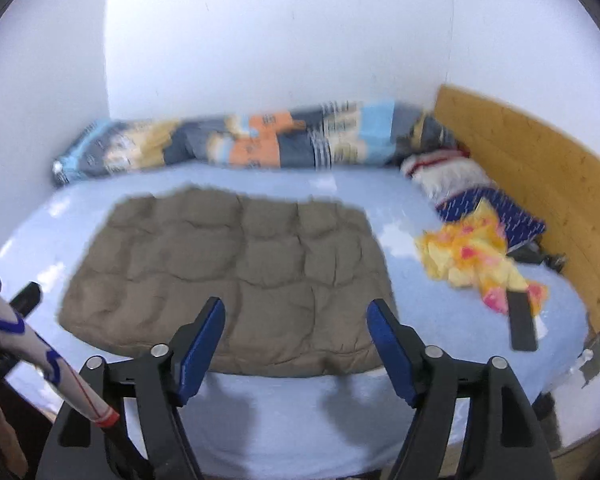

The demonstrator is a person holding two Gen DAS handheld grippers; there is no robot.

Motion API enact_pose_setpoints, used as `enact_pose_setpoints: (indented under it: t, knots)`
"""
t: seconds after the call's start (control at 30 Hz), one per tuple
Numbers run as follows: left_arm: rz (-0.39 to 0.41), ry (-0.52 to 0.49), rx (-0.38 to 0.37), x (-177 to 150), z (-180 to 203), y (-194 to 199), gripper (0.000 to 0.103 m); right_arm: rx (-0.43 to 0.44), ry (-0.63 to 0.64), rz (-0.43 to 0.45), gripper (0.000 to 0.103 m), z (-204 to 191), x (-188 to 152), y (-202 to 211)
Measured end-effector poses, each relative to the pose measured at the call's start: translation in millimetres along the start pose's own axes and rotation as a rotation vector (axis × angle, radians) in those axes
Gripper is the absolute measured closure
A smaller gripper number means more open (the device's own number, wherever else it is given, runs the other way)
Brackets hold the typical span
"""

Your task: Fold large clothes

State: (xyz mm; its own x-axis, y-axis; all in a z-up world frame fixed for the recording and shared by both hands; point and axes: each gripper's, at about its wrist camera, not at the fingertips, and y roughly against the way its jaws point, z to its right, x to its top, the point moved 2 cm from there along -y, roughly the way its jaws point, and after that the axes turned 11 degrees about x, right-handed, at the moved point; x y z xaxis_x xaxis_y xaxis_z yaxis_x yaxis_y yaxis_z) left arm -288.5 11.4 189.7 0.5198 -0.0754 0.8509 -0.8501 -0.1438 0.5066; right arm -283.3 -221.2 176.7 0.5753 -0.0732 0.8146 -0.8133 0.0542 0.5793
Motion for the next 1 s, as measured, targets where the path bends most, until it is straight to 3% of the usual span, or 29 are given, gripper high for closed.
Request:
enact_pose_setpoints:
  t: [0.1, 0.23, 0.4, 0.53, 0.73, 1.0]
  knots:
    - [0.059, 0.036, 0.004, 6, -17, 44, 0.011, 0.018, 0.02, 0.116, 0.007, -19, 4, 56]
    - [0.056, 0.02, 0.048, 6, -32, 66, 0.004, 0.01, 0.059, 0.193, 0.004, -39, 1, 96]
    - [-0.047, 0.004, 0.044, -5, -36, 62, 0.004, 0.015, 0.058, 0.14, 0.002, -46, -7, 93]
    - [-0.018, 0.033, 0.078, -10, -39, 66, 0.004, -0.014, 0.058, 0.147, 0.002, -50, -11, 100]
    - [0.011, -0.06, 0.119, -14, -27, 68, 0.004, -0.002, 0.061, 0.157, 0.002, -55, -13, 100]
    - [-0.039, -0.091, 0.151, -16, -25, 50, 0.004, -0.002, 0.077, 0.113, 0.002, -61, -16, 81]
